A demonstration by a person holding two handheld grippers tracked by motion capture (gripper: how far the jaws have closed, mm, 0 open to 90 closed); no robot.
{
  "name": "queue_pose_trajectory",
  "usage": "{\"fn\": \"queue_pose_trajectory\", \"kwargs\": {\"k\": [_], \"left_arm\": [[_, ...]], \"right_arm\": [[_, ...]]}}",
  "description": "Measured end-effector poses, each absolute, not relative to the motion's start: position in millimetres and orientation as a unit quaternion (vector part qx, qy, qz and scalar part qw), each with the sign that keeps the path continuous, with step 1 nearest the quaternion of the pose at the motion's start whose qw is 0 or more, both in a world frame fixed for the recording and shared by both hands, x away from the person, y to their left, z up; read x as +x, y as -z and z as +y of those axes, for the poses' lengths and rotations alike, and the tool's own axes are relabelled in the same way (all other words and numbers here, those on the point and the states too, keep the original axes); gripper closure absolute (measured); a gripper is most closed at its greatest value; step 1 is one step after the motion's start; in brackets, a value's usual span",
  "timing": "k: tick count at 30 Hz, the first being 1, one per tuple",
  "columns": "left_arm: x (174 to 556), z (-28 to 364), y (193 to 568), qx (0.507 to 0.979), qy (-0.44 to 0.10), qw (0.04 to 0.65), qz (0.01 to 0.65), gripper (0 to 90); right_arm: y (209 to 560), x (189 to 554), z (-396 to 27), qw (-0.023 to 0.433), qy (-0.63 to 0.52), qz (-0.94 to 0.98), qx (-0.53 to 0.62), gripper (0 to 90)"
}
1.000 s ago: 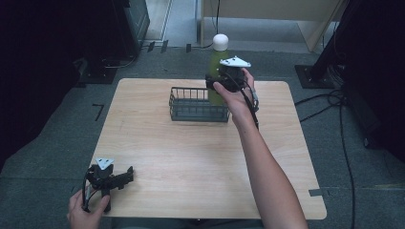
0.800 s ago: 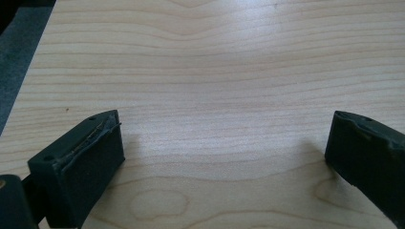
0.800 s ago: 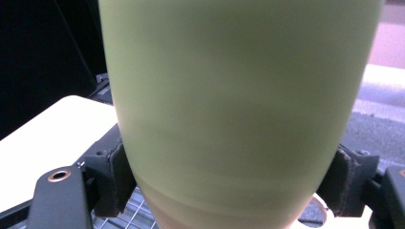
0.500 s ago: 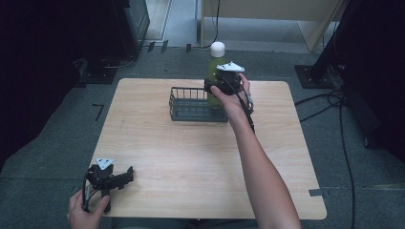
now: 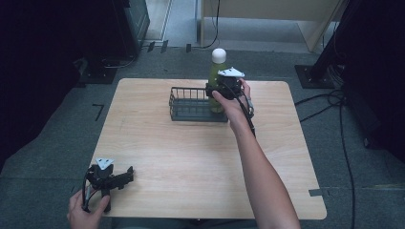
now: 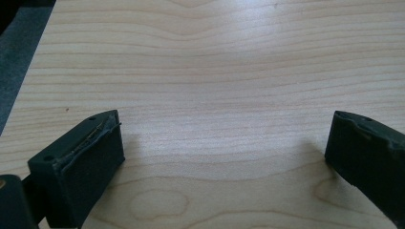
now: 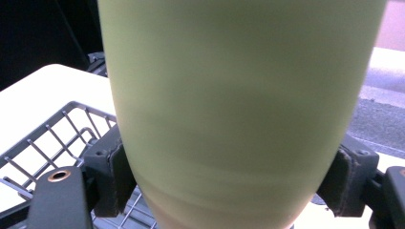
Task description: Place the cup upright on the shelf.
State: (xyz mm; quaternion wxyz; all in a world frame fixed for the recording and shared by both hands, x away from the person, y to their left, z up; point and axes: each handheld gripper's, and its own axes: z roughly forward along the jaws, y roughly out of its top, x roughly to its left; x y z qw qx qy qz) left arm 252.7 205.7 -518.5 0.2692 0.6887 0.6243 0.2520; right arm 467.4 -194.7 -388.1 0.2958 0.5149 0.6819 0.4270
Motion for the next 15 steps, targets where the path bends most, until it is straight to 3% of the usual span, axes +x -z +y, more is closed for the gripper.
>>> {"fn": "queue_pose_trajectory", "kwargs": {"k": [10, 15], "left_arm": [[252.7, 205.7, 518.5, 0.689, -0.252, 0.269, 0.624, 0.0], [252.7, 205.7, 518.5, 0.689, -0.252, 0.269, 0.624, 0.0]], "right_arm": [[388.0, 465.1, -202.6, 0.276, -0.433, 0.689, 0.512, 19.2], [386.4, 461.7, -205.2, 0.263, -0.426, 0.699, 0.511, 14.2]]}}
